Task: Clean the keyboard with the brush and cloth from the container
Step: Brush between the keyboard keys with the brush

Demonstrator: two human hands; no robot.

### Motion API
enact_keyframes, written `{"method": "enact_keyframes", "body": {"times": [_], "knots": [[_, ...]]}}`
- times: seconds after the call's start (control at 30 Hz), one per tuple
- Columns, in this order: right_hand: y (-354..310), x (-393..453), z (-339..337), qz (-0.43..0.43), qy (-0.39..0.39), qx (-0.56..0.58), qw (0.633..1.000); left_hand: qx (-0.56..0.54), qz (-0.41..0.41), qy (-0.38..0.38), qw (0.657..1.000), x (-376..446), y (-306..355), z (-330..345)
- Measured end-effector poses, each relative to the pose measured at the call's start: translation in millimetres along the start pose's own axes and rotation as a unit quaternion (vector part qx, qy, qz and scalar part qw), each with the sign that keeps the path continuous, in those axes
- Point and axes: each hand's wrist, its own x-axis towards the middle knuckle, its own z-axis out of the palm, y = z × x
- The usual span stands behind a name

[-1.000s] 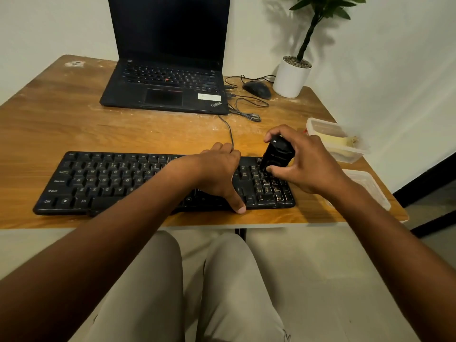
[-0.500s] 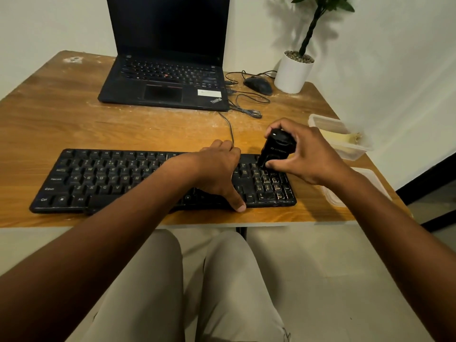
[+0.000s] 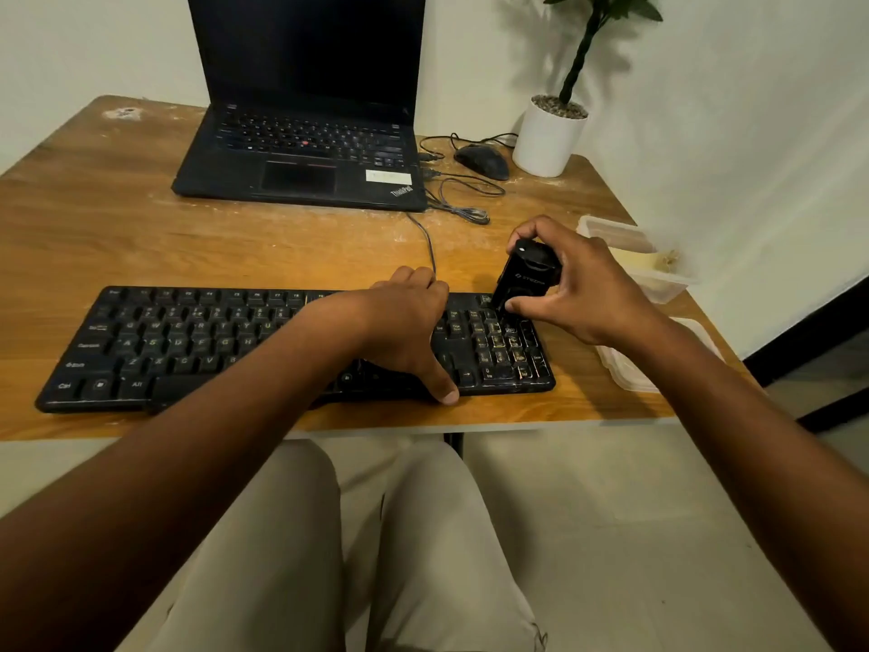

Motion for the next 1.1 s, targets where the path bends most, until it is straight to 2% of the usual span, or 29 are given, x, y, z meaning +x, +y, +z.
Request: {"method": "enact_keyframes", "body": {"times": [0.1, 0.23, 0.3, 0.6, 0.67, 0.83, 0.97, 1.1], "knots": [[-2.0, -5.9, -11.9, 0.008, -0.010, 0.023, 1.000, 0.007, 0.001, -0.001, 1.000, 0.9, 0.0, 0.0], [1.5, 10.7, -16.4, 0.018, 0.049, 0.015, 0.999, 0.005, -0.005, -0.004, 1.000, 0.9, 0.4, -0.4], [3.7, 16.2, -9.4, 0.023, 0.053, 0.015, 0.998, 0.006, -0.006, -0.005, 1.000, 1.0, 0.7, -0.3], [1.7, -6.5, -15.8, 0.040, -0.024, 0.003, 0.999, 0.005, 0.001, -0.006, 1.000, 1.8, -1.2, 0.5], [-0.1, -2.5, -23.0, 0.046, -0.008, 0.001, 0.999, 0.004, 0.001, -0.006, 1.000, 2.0, -1.4, 0.6], [-7.3, 22.3, -5.8, 0.044, 0.088, -0.022, 0.995, 0.008, -0.002, -0.006, 1.000, 1.5, 0.2, -0.1], [-7.4, 22.7, 11.6, 0.056, 0.092, -0.042, 0.993, 0.008, -0.002, -0.006, 1.000, 1.7, -0.1, 0.1], [-8.1, 6.6, 5.1, 0.079, 0.061, -0.061, 0.993, 0.001, 0.001, -0.004, 1.000, 1.5, -0.2, -0.6]]}}
